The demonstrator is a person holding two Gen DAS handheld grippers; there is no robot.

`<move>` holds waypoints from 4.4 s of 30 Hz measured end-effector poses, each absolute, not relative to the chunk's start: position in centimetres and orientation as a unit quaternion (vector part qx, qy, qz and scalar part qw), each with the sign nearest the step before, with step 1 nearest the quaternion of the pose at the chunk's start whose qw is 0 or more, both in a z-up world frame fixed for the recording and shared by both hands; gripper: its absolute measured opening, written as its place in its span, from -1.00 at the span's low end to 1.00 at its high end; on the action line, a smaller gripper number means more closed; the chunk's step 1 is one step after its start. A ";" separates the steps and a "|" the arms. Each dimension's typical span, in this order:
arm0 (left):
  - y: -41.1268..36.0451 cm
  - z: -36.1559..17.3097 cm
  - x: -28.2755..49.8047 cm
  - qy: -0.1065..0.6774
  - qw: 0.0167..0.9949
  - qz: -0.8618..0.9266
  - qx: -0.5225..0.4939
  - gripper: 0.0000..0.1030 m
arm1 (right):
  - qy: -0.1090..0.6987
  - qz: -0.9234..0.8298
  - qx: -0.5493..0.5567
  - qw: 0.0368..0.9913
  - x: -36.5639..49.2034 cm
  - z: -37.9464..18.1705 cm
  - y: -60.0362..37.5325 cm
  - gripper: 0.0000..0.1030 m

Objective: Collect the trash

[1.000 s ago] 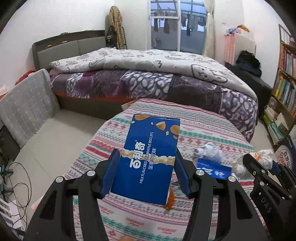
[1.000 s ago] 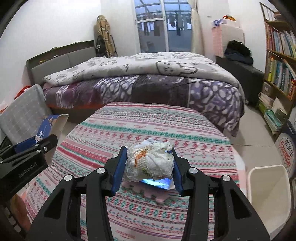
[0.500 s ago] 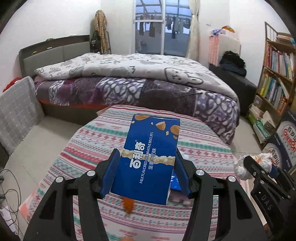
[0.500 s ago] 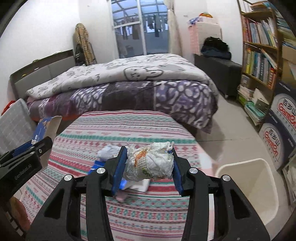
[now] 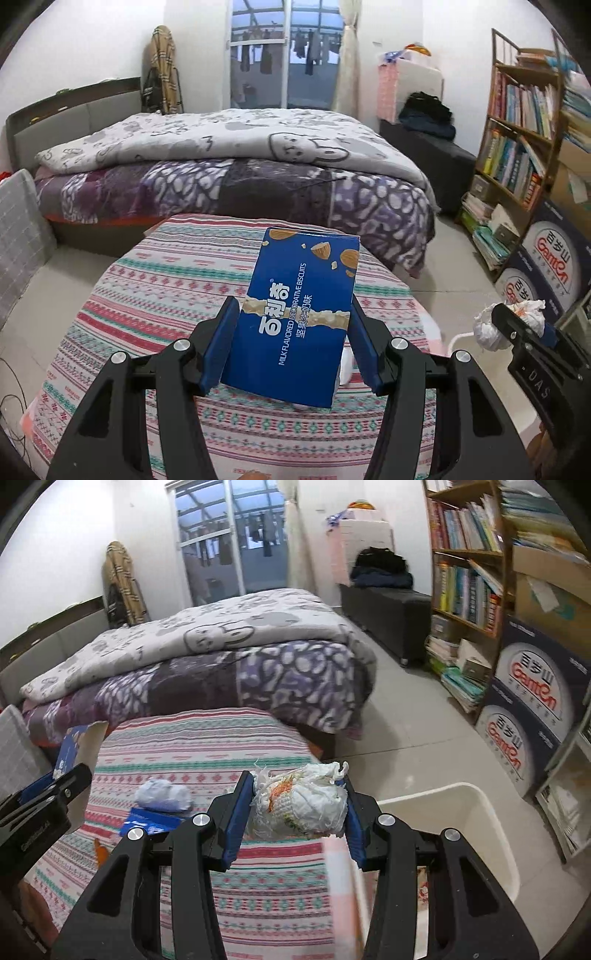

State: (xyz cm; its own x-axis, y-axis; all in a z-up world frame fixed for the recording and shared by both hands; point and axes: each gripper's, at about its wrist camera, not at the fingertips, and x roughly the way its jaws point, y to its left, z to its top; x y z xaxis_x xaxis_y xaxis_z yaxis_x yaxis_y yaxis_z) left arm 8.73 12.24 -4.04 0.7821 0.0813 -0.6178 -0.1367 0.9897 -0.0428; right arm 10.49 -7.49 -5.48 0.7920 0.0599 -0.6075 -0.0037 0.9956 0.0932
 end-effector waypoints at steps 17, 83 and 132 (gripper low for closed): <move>4.7 -5.2 9.5 0.337 0.941 -0.024 -0.010 0.11 | 0.334 -0.083 0.085 0.935 10.0 -6.0 -16.5 -0.15; 4.5 -11.2 13.9 0.434 0.901 0.004 0.026 0.69 | 0.375 -0.131 0.105 0.912 10.3 -7.6 -17.4 0.86; 20.8 -15.7 16.8 0.520 0.854 0.020 -0.012 0.78 | 0.456 -0.019 0.024 0.890 14.3 -12.5 -3.7 0.86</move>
State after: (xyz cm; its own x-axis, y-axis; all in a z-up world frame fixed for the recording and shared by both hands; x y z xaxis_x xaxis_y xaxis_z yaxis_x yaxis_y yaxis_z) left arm 16.77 20.81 -15.67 0.4576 0.0207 -0.8889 -0.0459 0.9989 -0.0004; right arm 14.32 -3.66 -12.50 0.5840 -0.0111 -0.8117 0.0550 0.9982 0.0259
